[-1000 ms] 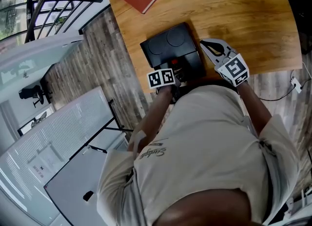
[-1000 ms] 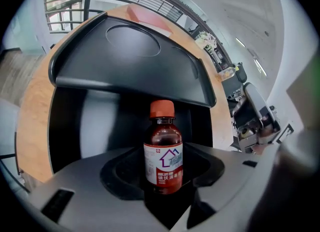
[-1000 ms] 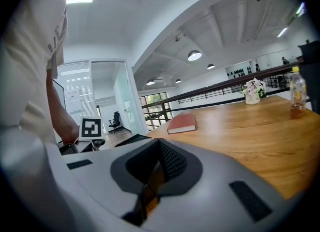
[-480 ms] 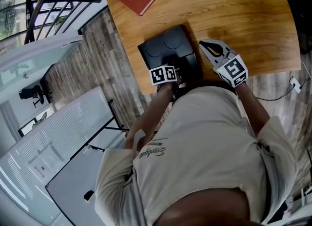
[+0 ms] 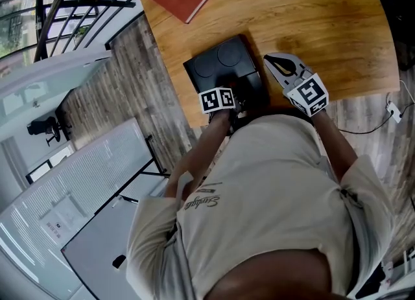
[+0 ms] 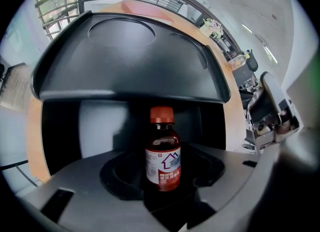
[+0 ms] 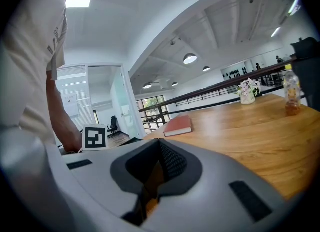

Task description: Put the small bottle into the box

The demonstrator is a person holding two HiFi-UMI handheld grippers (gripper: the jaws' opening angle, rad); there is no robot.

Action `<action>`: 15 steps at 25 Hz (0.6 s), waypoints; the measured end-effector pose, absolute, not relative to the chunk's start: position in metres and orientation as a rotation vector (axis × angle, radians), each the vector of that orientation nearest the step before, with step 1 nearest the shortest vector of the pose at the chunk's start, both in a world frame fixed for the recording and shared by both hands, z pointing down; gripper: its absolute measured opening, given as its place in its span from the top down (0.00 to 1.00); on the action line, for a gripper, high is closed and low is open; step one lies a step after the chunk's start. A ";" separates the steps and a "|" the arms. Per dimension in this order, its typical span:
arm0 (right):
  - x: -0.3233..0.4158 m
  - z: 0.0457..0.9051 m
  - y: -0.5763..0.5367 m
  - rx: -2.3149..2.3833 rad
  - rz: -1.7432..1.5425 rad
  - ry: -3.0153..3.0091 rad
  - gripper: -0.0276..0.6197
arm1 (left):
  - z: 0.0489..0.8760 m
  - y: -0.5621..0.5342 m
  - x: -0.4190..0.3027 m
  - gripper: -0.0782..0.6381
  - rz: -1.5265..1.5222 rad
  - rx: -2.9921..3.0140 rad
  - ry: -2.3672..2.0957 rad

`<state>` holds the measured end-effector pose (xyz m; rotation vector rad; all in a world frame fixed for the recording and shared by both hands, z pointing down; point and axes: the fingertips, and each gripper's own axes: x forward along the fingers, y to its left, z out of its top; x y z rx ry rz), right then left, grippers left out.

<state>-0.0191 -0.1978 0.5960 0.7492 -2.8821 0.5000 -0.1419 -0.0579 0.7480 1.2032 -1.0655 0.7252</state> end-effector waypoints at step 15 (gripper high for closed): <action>-0.051 0.575 -0.180 0.674 0.418 -2.883 0.96 | 0.712 -0.069 -0.156 0.71 0.609 1.378 -1.129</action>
